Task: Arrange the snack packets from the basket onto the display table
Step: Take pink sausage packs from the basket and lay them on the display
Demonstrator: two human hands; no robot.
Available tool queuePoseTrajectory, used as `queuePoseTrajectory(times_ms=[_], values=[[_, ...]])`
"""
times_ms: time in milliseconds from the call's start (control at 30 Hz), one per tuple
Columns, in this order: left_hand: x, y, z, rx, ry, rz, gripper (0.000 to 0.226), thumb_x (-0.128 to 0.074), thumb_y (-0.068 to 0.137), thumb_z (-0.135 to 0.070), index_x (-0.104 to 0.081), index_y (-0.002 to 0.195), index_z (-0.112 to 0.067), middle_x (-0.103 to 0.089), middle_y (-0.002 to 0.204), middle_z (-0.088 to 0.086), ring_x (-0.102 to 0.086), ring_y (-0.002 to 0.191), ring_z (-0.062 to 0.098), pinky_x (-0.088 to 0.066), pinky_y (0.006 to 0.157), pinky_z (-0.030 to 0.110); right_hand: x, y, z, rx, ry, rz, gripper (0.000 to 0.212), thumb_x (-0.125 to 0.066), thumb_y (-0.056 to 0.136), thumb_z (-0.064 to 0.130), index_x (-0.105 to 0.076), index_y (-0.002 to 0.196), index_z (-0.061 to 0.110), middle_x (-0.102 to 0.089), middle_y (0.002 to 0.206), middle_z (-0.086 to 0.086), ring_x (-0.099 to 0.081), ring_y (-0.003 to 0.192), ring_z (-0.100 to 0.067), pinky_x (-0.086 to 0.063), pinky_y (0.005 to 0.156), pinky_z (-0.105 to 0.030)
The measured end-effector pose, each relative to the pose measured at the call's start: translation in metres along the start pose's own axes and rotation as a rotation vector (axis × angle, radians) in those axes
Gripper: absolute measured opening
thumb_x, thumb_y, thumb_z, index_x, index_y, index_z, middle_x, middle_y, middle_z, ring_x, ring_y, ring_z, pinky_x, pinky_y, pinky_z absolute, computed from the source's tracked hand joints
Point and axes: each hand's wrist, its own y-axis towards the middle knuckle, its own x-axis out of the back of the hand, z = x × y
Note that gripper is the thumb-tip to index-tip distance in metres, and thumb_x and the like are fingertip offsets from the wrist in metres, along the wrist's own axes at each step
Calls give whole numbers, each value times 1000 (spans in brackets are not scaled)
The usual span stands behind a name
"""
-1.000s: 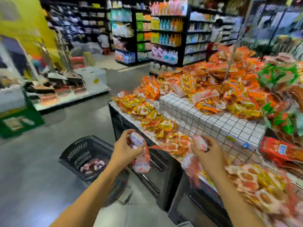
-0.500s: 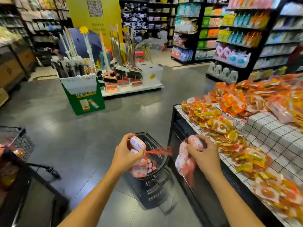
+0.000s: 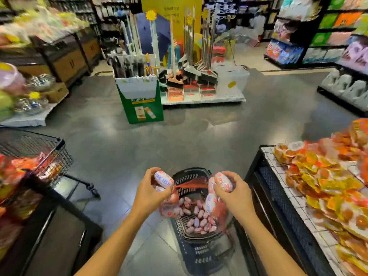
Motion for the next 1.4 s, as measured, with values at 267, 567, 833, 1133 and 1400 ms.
queuePoseTrajectory(times_ms=[267, 567, 833, 1133, 1400], values=[[-60, 81, 47, 172, -10, -17, 52, -73, 55, -43, -51, 103, -41, -68, 88, -12, -65, 80, 2, -51, 71, 18, -34, 109, -50, -102, -45, 131, 26, -78, 83, 16, -63, 100, 27, -67, 97, 12, -60, 82, 15, -41, 65, -2], [-138, 161, 132, 282, -24, 71, 57, -83, 68, -13, -50, 111, -29, -65, 94, -11, -63, 83, 1, -52, 70, 18, -84, 203, -162, -271, -187, 179, 38, -78, 80, 13, -61, 113, 23, -64, 102, 13, -58, 86, 13, -44, 65, -5], [-241, 211, 263, 421, -14, 102, 55, -80, 70, -14, -45, 110, -28, -62, 94, -4, -62, 82, 10, -53, 71, 30, -146, 261, -317, -362, -233, 240, 40, -77, 80, 10, -58, 111, 27, -58, 96, 20, -55, 86, 13, -42, 69, -5], [-356, 223, 449, 409, 107, 110, 59, -78, 66, -27, -39, 110, -26, -57, 102, 3, -57, 88, 14, -44, 70, 20, -226, 304, -526, -270, -345, 276, 38, -79, 76, 15, -64, 111, 18, -66, 102, 6, -61, 93, -11, -50, 79, -22], [-397, 213, 538, 449, 298, 137, 55, -76, 69, -22, -43, 112, -13, -52, 106, 9, -52, 96, 23, -43, 77, 30, -263, 310, -611, -311, -358, 352, 38, -71, 79, 12, -66, 116, 18, -67, 107, 4, -62, 100, -14, -52, 89, -31]])
